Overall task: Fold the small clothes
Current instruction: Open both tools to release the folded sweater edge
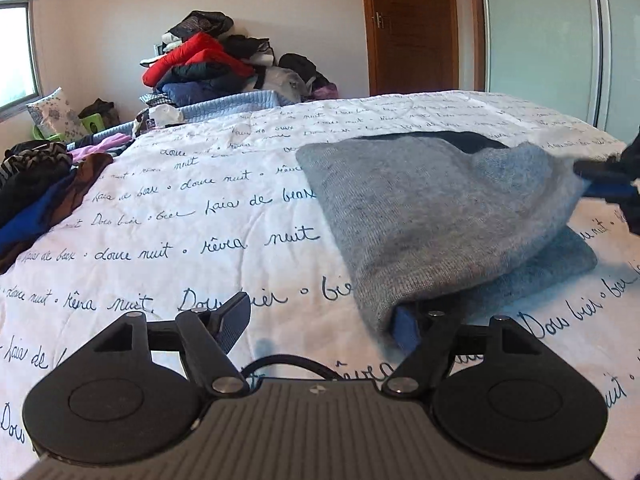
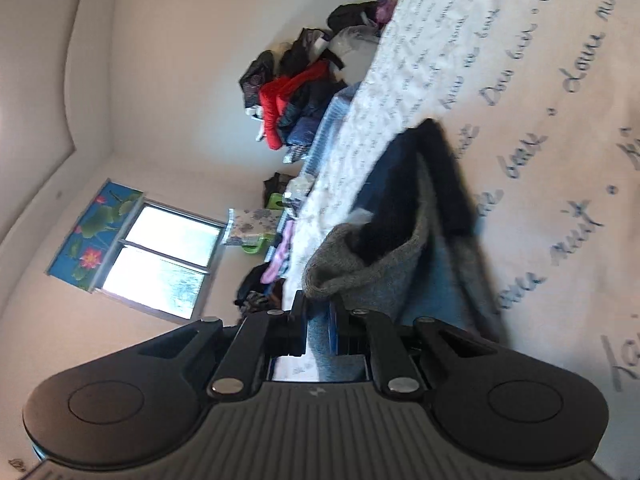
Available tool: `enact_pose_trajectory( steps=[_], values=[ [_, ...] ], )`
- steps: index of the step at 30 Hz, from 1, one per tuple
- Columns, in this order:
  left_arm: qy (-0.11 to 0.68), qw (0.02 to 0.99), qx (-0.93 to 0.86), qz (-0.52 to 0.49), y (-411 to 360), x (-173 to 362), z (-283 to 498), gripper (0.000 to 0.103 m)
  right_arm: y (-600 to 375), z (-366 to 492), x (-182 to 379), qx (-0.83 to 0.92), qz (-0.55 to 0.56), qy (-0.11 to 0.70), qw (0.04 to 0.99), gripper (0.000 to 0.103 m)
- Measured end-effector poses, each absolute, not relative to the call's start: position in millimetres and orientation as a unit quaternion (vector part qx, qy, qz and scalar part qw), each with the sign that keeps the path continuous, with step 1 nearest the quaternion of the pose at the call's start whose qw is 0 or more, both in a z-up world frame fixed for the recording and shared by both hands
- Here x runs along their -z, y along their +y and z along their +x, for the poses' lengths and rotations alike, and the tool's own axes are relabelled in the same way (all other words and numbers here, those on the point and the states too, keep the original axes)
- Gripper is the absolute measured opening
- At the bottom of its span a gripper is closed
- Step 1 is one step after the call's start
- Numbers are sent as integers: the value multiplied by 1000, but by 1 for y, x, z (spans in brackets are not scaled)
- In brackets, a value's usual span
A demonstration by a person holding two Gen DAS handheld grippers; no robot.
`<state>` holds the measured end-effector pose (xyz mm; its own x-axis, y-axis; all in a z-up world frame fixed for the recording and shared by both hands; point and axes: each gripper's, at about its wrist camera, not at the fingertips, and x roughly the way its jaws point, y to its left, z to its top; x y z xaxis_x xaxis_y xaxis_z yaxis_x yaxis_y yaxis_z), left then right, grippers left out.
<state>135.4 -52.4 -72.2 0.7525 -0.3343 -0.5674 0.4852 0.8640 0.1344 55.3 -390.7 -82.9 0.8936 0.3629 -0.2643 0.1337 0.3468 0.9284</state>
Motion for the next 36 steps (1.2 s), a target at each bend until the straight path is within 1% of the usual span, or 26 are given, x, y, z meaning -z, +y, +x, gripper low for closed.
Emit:
enact_pose_trajectory(
  steps=[4, 7, 9, 11, 13, 15, 17, 19, 20, 21, 22, 24, 26, 29, 30, 32, 36],
  values=[
    [270, 924, 225, 148, -50, 68, 126, 76, -399, 35, 109, -53, 560, 261, 785, 11],
    [291, 920, 233, 124, -43, 61, 124, 78, -395, 28, 101, -43, 514, 288, 807, 11],
    [295, 919, 239, 105, -37, 51, 122, 80, -396, 20, 87, -18, 479, 283, 831, 11],
    [289, 922, 242, 85, -37, 40, 121, 85, -395, 16, 66, 0, 438, 256, 862, 11],
    [283, 923, 254, 64, -43, 28, 123, 86, -385, 25, 47, -17, 387, 239, 890, 11],
    [283, 918, 275, 36, -57, 21, 129, 87, -373, 39, 39, -48, 362, 237, 900, 11],
    [292, 909, 295, 27, -72, 23, 136, 89, -365, 58, 44, -80, 367, 257, 891, 12],
    [312, 903, 290, 66, -90, 38, 141, 89, -359, 73, 56, -63, 350, 298, 886, 12],
    [323, 900, 279, 88, -96, 46, 142, 86, -358, 77, 62, -43, 332, 320, 886, 12],
    [331, 897, 275, 97, -96, 52, 141, 84, -362, 75, 64, -29, 332, 321, 887, 12],
    [332, 897, 279, 92, -94, 53, 141, 81, -369, 70, 60, -34, 346, 303, 887, 12],
    [328, 900, 280, 66, -88, 49, 141, 82, -384, 68, 45, -39, 351, 262, 898, 12],
    [321, 902, 286, 44, -91, 40, 146, 85, -398, 84, 31, -24, 341, 250, 906, 13],
    [315, 898, 305, 35, -112, 34, 149, 86, -423, 123, 37, -28, 377, 258, 889, 24],
    [313, 897, 311, 36, -120, 35, 148, 87, -431, 138, 43, -25, 395, 265, 879, 29],
    [313, 896, 313, 47, -135, 41, 146, 87, -438, 160, 54, -24, 417, 269, 868, 29],
    [313, 898, 301, 78, -154, 53, 141, 87, -443, 186, 70, -14, 423, 298, 856, 29]
  ],
)
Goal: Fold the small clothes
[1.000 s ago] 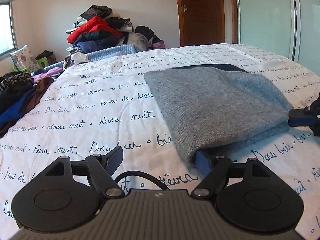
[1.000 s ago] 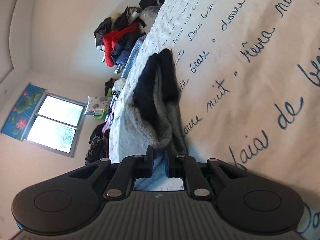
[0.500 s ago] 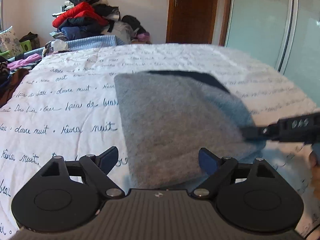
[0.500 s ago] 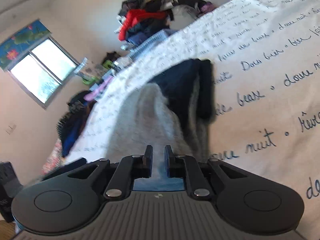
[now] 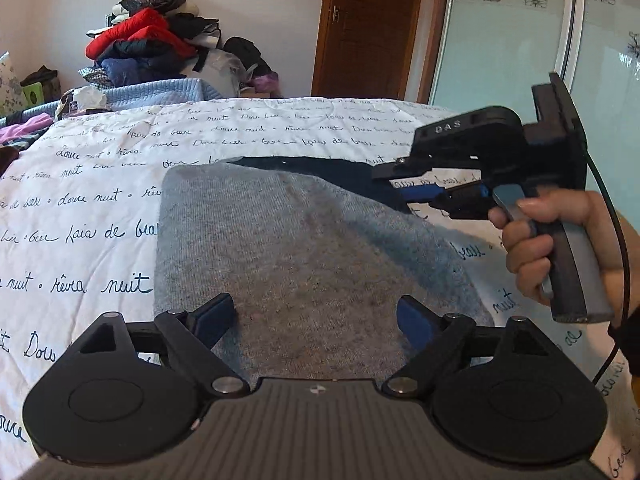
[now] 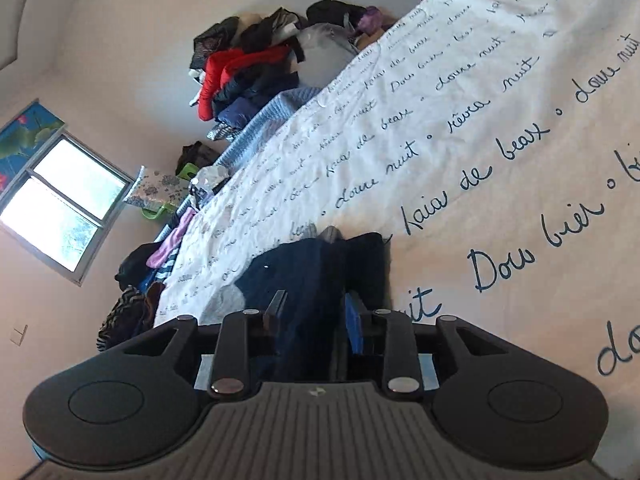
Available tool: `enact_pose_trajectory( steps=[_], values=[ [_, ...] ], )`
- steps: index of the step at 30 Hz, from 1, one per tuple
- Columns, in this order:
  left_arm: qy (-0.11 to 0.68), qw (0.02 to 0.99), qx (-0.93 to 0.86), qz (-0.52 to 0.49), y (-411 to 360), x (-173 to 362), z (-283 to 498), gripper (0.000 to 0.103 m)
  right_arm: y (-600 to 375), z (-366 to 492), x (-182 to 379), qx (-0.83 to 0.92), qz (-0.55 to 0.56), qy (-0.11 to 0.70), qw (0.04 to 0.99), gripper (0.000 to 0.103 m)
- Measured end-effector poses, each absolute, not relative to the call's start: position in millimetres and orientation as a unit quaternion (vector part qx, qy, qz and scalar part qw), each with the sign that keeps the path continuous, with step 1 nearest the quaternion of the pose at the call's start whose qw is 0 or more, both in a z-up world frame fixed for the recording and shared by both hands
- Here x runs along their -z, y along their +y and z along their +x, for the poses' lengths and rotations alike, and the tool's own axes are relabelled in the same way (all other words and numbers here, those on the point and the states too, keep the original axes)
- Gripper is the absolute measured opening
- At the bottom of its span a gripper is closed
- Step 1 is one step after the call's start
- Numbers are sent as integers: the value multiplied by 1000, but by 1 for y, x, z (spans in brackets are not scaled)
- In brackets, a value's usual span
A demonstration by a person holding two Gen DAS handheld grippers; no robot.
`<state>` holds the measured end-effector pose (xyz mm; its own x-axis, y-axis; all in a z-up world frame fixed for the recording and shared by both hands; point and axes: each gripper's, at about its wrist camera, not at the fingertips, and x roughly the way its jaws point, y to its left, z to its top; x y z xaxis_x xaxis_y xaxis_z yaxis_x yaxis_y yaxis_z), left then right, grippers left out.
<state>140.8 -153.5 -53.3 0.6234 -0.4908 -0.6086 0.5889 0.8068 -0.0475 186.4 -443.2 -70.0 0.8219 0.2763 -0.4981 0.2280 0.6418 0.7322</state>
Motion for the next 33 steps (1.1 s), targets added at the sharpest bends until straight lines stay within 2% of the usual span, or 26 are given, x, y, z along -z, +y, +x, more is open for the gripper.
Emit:
enact_pose_trajectory(
  steps=[4, 6, 9, 17, 22, 25, 28, 31, 32, 33],
  values=[
    [306, 901, 291, 98, -159, 57, 136, 88, -439, 198, 73, -35, 410, 297, 861, 28],
    [307, 902, 288, 96, -158, 56, 137, 88, -435, 202, 68, -30, 382, 295, 875, 10],
    [309, 903, 283, 92, -158, 55, 137, 88, -427, 209, 55, 0, 322, 285, 903, 7],
    [312, 904, 278, 86, -157, 52, 134, 89, -398, 225, 39, 100, 147, 291, 940, 7],
    [309, 905, 281, 81, -152, 52, 131, 89, -381, 172, 15, 30, 155, 253, 955, 7],
    [308, 905, 281, 82, -147, 53, 127, 89, -367, 153, 16, -60, 164, 285, 943, 8],
    [314, 906, 271, 77, -138, 55, 124, 89, -358, 157, 34, -34, 141, 341, 929, 8],
    [302, 915, 259, 63, -118, 49, 115, 90, -360, 135, 30, -2, 166, 321, 932, 9],
    [299, 919, 249, 59, -112, 47, 113, 90, -359, 124, 26, -2, 179, 309, 934, 11],
    [300, 922, 240, 54, -106, 46, 111, 90, -356, 113, 22, 1, 184, 299, 936, 20]
  ],
)
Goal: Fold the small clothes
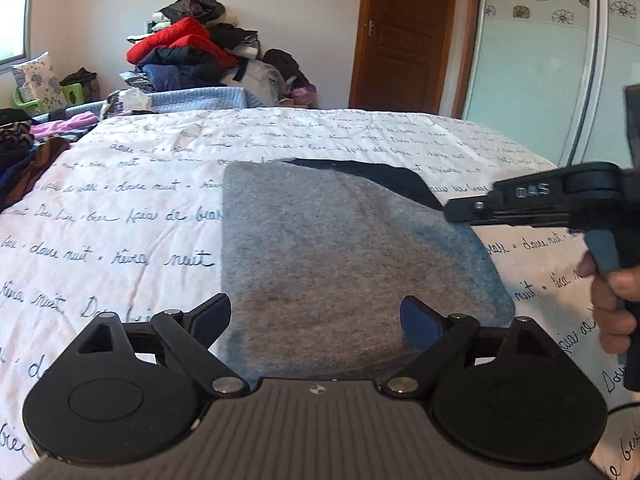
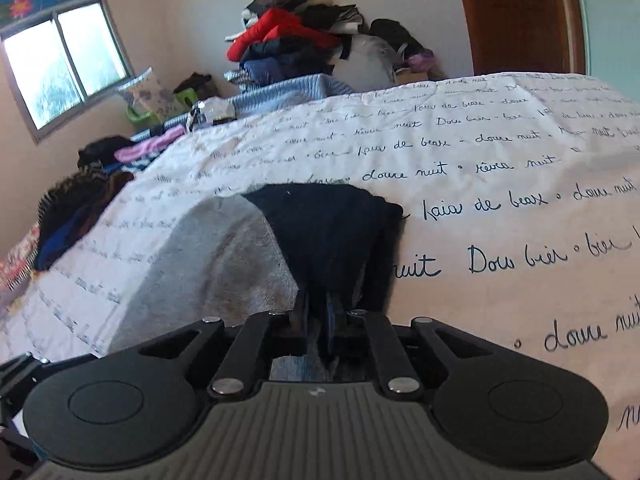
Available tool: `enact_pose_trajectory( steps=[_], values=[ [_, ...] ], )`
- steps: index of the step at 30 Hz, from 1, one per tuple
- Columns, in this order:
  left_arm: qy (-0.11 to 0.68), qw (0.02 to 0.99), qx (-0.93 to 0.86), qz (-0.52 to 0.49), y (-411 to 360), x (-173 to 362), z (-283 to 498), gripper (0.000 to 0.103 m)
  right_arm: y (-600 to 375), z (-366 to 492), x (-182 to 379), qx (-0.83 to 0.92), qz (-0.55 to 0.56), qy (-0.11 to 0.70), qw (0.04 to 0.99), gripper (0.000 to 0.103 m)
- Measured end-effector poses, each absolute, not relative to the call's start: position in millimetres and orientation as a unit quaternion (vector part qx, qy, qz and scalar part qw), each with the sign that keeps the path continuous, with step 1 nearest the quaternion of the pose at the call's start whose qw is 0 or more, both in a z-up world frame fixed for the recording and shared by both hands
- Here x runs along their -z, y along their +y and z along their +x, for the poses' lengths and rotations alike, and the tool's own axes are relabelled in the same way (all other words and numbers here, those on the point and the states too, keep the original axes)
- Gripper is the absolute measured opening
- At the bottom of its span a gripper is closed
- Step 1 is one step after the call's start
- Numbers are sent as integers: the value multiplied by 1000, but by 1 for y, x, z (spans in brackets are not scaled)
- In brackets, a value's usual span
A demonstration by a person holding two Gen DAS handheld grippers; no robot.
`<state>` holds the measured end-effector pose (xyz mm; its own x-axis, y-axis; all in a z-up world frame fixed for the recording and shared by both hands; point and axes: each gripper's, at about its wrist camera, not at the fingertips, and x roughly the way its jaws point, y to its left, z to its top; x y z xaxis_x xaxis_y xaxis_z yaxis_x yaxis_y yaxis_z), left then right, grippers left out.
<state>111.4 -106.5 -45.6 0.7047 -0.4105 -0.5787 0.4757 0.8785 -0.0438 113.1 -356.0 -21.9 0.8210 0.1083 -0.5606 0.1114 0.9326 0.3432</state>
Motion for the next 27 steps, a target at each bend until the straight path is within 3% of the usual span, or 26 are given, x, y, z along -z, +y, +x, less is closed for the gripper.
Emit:
enact_pose_trajectory(
  steps=[1, 2, 3, 4, 9, 14, 18, 22, 24, 25, 26, 27],
  values=[
    [302, 922, 235, 49, -102, 45, 111, 91, -352, 102, 18, 2, 183, 292, 939, 41],
    [306, 923, 230, 44, -97, 43, 110, 91, -348, 91, 16, 2, 180, 283, 942, 56],
    [308, 923, 226, 42, -93, 44, 108, 91, -343, 80, 14, -3, 177, 272, 946, 79],
    [309, 924, 222, 41, -90, 43, 107, 91, -338, 71, 13, -8, 172, 265, 949, 81],
    [314, 919, 240, 8, -73, 40, 119, 91, -340, 60, 23, -3, 184, 278, 943, 80],
    [355, 885, 293, -76, -53, 50, 167, 94, -392, 83, 65, -54, 351, 309, 882, 80],
    [415, 836, 337, -122, -55, 81, 197, 94, -402, 101, 90, -109, 402, 308, 856, 81],
    [393, 831, 362, -152, -58, 91, 204, 92, -390, 125, 94, -161, 412, 304, 844, 81],
    [395, 828, 361, -167, -56, 92, 207, 66, -381, 134, 93, -167, 399, 309, 847, 79],
    [404, 829, 352, -162, -55, 93, 210, 44, -377, 137, 93, -164, 398, 315, 846, 66],
    [408, 828, 349, -164, -52, 94, 212, 36, -376, 140, 94, -160, 400, 325, 842, 55],
    [407, 824, 353, -173, -47, 94, 213, 32, -376, 143, 98, -153, 410, 334, 835, 31]
  ],
)
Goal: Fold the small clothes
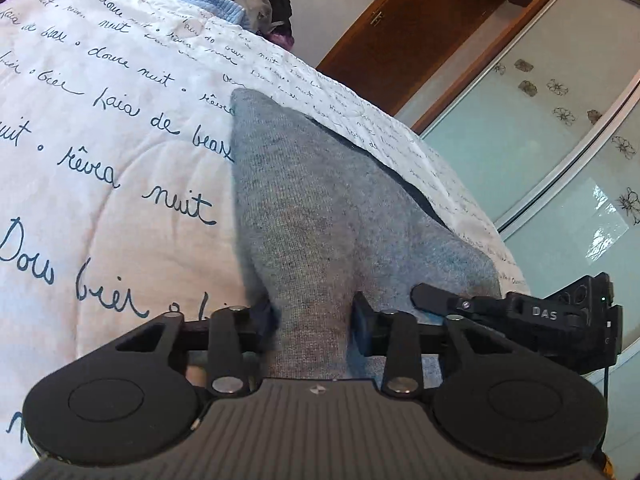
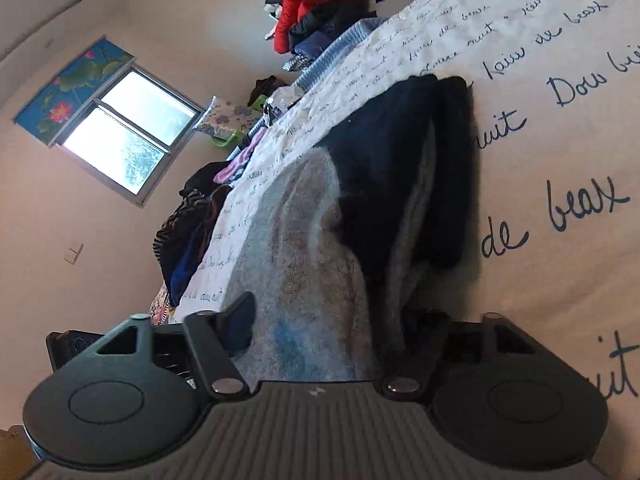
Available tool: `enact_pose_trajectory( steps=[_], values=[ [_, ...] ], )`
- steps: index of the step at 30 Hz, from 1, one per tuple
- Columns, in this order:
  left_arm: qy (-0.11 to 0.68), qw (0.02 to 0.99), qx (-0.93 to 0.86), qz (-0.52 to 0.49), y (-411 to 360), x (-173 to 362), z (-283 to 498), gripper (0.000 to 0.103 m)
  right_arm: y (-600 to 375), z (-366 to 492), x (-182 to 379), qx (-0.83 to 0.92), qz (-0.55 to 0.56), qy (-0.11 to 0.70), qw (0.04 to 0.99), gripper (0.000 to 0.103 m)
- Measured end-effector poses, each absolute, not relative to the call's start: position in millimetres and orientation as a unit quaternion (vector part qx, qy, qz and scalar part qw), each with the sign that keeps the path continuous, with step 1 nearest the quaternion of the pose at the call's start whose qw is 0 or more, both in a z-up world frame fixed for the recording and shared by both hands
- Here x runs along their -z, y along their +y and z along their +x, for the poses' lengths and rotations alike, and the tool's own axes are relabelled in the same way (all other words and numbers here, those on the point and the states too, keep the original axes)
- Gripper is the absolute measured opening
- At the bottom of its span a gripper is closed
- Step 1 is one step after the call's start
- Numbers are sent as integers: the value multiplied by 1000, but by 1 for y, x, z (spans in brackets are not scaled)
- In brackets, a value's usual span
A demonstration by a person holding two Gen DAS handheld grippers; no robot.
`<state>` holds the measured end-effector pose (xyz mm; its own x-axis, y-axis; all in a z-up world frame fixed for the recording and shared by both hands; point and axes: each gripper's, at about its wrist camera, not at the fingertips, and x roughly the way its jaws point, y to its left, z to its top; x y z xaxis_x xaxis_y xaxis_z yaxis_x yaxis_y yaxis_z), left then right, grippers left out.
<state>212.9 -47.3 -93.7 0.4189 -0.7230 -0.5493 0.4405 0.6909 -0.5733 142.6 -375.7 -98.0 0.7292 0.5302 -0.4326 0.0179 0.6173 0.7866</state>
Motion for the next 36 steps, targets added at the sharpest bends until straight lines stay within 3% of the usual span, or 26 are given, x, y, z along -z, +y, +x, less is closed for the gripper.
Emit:
enact_pose_trajectory(
  steps=[2, 5, 10, 12, 15, 17, 19, 22, 25, 36],
  values=[
    [407, 822, 356, -179, -41, 91, 212, 23, -378, 140, 103, -149, 432, 330, 826, 24],
    [393, 835, 354, -152, -42, 78, 205, 18, -376, 133, 99, -144, 442, 320, 825, 20],
    [381, 843, 357, -126, -33, 62, 189, 17, -368, 115, 88, -162, 445, 312, 824, 18],
    [387, 851, 343, -96, -36, 66, 188, 22, -361, 115, 89, -151, 414, 335, 833, 19],
    [370, 874, 312, -38, -44, 65, 174, 34, -356, 114, 93, -122, 390, 351, 842, 27],
    [341, 892, 295, -9, -45, 55, 158, 58, -351, 104, 82, -104, 367, 353, 854, 33],
    [318, 907, 275, 7, -45, 47, 142, 78, -344, 89, 68, -76, 320, 348, 878, 47],
    [311, 917, 248, 36, -50, 41, 123, 81, -333, 65, 52, -36, 268, 339, 901, 64],
    [319, 921, 215, 55, -54, 43, 106, 81, -318, 40, 45, -8, 239, 337, 911, 71],
    [332, 928, 159, 54, -38, 49, 62, 83, -269, -15, 39, 20, 197, 344, 918, 85]
  ],
)
